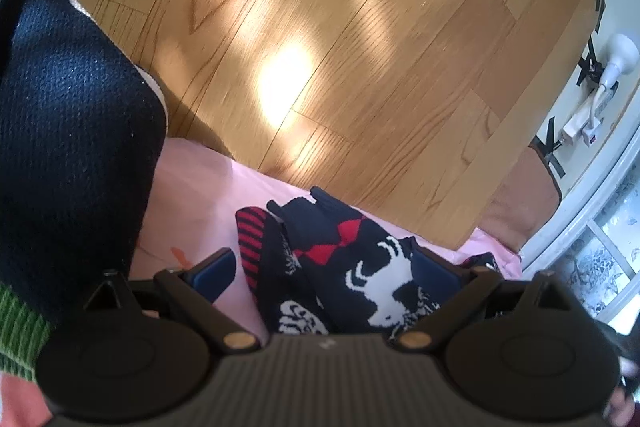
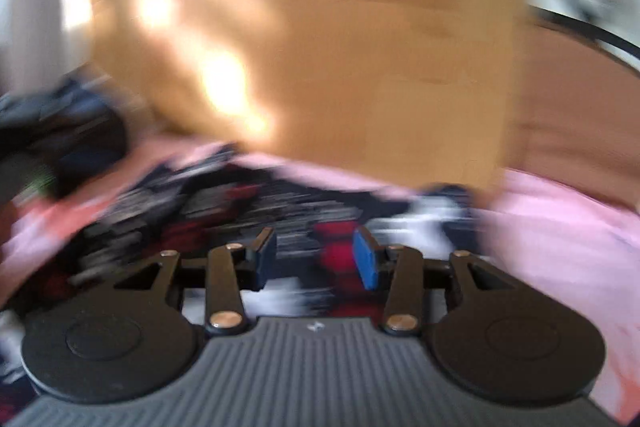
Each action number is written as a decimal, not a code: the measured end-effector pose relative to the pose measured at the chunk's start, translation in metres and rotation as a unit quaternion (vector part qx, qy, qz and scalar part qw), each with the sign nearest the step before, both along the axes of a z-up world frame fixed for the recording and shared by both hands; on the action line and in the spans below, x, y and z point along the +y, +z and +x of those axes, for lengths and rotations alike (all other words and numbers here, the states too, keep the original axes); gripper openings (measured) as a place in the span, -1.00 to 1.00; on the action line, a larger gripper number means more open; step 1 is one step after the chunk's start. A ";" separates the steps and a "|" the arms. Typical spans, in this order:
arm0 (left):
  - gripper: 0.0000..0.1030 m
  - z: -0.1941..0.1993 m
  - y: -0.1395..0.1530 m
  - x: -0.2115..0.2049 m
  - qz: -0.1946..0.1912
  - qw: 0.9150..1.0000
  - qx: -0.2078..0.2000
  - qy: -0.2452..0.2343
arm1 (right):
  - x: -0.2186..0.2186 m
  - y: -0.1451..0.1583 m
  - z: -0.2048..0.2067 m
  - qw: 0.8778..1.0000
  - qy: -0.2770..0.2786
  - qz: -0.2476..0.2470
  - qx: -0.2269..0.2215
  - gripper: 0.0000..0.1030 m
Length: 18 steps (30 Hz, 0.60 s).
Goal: Fold small clothes
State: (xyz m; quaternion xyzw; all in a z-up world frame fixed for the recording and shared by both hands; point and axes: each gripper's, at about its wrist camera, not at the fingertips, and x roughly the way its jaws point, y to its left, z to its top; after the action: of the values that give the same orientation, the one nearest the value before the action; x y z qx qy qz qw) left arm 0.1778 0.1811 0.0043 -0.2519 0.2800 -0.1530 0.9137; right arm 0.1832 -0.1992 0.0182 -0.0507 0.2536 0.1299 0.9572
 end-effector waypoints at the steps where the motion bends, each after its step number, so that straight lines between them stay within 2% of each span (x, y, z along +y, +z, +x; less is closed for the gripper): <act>1: 0.89 0.000 0.000 0.000 0.002 1.000 0.001 0.000 | -0.016 -0.007 0.013 0.999 -0.036 -0.010 0.012 -0.13; 3: 0.89 0.001 0.000 0.000 0.004 1.000 0.001 0.000 | -0.031 -0.029 0.038 0.993 -0.080 -0.060 0.065 -0.21; 4: 0.89 0.001 0.000 0.000 0.004 1.000 0.001 0.001 | -0.044 -0.038 0.044 0.992 -0.093 -0.045 0.073 -0.16; 5: 0.89 0.001 0.000 0.001 0.003 1.000 0.002 0.002 | -0.051 -0.037 0.049 0.990 -0.108 -0.021 0.086 -0.09; 6: 0.89 0.001 0.000 0.001 0.003 1.000 0.002 0.004 | -0.048 -0.031 0.049 0.988 -0.124 -0.020 0.088 -0.09; 8: 0.89 0.002 -0.001 0.004 0.000 1.000 0.002 0.010 | -0.034 -0.022 0.042 0.988 -0.140 -0.042 0.050 -0.12; 9: 0.89 0.002 -0.001 0.005 -0.003 1.000 0.002 0.015 | -0.021 -0.012 0.033 0.989 -0.138 -0.043 0.014 -0.12; 12: 0.84 0.000 0.001 0.011 -0.013 0.999 -0.004 0.036 | 0.006 0.003 0.026 0.998 -0.070 0.008 0.005 -0.13; 14: 0.84 -0.003 0.003 0.015 -0.020 0.998 -0.014 0.050 | 0.049 0.012 0.025 1.000 0.008 0.022 0.000 -0.13; 16: 0.84 -0.006 0.007 0.018 -0.021 0.997 -0.027 0.062 | 0.083 0.019 0.032 0.996 0.075 0.038 0.011 -0.16; 18: 0.85 -0.008 0.010 0.020 -0.021 0.997 -0.037 0.071 | 0.118 0.023 0.063 0.993 0.107 0.034 0.042 -0.14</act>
State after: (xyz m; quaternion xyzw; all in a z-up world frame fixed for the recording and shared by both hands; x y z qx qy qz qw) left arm 0.1699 0.2014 0.0140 -0.2845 0.2245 -0.1029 0.9263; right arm 0.2462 -0.0814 0.0413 -0.0393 0.2824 0.2418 0.9275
